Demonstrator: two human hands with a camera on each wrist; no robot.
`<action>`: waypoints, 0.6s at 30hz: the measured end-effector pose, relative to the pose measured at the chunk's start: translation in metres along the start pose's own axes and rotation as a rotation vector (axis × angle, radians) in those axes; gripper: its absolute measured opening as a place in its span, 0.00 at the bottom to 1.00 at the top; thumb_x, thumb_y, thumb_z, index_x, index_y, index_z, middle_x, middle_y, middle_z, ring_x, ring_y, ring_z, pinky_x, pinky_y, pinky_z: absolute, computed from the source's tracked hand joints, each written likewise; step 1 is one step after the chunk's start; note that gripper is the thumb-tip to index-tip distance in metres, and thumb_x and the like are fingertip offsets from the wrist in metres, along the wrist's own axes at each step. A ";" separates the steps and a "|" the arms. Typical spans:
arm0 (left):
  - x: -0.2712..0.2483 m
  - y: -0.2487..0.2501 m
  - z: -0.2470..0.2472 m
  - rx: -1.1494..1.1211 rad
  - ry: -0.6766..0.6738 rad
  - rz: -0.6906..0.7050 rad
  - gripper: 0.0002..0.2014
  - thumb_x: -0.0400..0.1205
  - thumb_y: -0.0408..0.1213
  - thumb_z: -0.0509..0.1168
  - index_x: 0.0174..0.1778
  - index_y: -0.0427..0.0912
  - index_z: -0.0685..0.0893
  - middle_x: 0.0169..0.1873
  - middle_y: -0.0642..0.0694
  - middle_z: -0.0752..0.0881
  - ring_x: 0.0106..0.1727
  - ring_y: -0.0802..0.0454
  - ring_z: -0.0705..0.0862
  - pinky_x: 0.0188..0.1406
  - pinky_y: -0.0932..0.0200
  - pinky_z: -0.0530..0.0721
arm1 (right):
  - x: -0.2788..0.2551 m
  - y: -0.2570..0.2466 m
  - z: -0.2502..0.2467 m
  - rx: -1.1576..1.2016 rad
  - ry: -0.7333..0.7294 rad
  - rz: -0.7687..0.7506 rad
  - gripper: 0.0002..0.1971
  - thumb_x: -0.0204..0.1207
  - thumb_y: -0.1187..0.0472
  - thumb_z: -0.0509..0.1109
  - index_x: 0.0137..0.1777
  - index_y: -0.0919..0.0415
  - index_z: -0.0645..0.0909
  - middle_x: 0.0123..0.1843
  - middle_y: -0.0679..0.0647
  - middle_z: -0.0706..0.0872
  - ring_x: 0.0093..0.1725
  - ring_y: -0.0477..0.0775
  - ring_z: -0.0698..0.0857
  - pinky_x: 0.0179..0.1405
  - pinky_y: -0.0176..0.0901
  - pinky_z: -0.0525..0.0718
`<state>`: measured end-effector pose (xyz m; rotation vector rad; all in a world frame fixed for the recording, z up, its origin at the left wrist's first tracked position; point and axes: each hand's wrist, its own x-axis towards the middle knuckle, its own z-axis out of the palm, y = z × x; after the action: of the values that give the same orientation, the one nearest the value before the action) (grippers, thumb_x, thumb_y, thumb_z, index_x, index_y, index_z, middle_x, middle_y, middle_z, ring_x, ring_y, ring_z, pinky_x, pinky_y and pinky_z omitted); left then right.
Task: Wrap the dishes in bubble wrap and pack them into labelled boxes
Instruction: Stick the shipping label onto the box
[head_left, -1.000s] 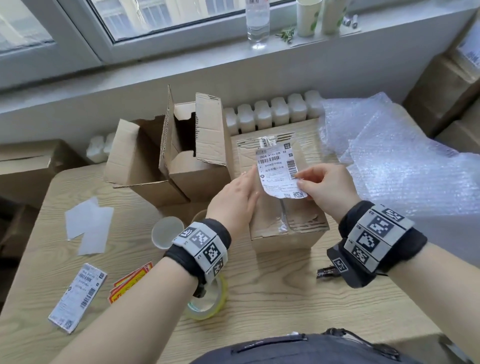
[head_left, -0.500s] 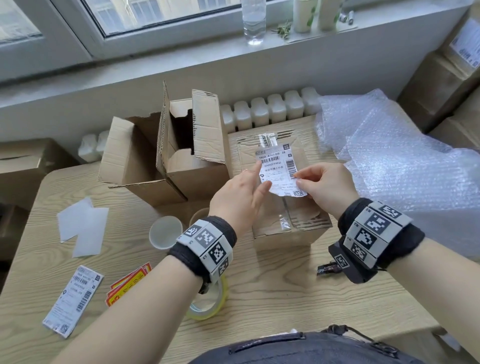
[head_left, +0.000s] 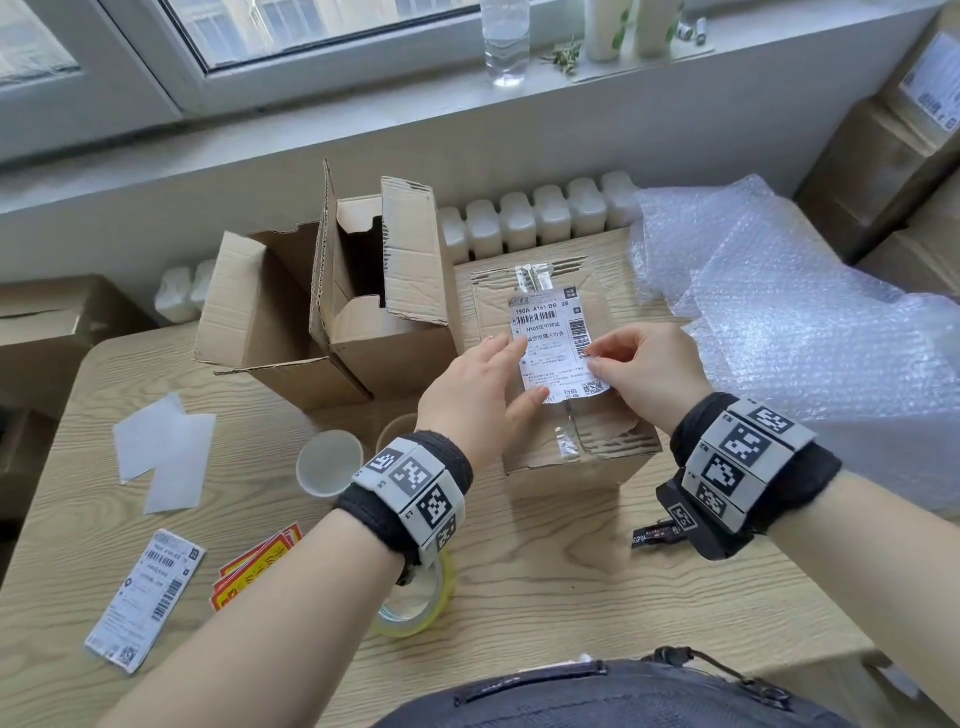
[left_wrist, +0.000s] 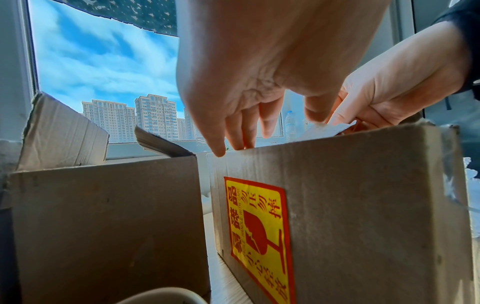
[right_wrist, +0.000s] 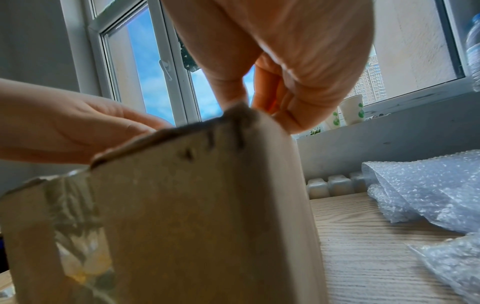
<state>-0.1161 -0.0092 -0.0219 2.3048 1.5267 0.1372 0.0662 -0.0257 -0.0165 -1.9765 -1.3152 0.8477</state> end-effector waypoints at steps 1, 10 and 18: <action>0.000 0.000 0.000 0.009 0.000 0.002 0.31 0.83 0.59 0.55 0.82 0.54 0.58 0.82 0.55 0.60 0.81 0.56 0.58 0.76 0.57 0.62 | 0.000 0.000 0.000 -0.006 0.000 -0.005 0.05 0.72 0.64 0.75 0.48 0.59 0.89 0.43 0.50 0.87 0.46 0.46 0.83 0.48 0.34 0.77; -0.002 0.002 0.000 0.049 0.032 0.049 0.30 0.81 0.57 0.60 0.79 0.51 0.67 0.76 0.56 0.67 0.76 0.55 0.66 0.67 0.58 0.71 | 0.000 0.001 0.002 -0.048 0.017 -0.048 0.06 0.72 0.64 0.75 0.48 0.60 0.89 0.45 0.52 0.89 0.47 0.48 0.85 0.52 0.35 0.79; -0.005 0.004 0.001 0.079 0.010 0.047 0.28 0.81 0.56 0.62 0.76 0.49 0.72 0.77 0.52 0.67 0.77 0.52 0.64 0.71 0.55 0.70 | 0.000 0.001 0.004 -0.089 0.021 -0.081 0.06 0.72 0.64 0.75 0.49 0.60 0.89 0.46 0.53 0.89 0.47 0.48 0.84 0.52 0.35 0.79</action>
<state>-0.1141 -0.0152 -0.0207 2.4062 1.5088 0.1021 0.0633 -0.0257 -0.0198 -1.9796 -1.4338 0.7401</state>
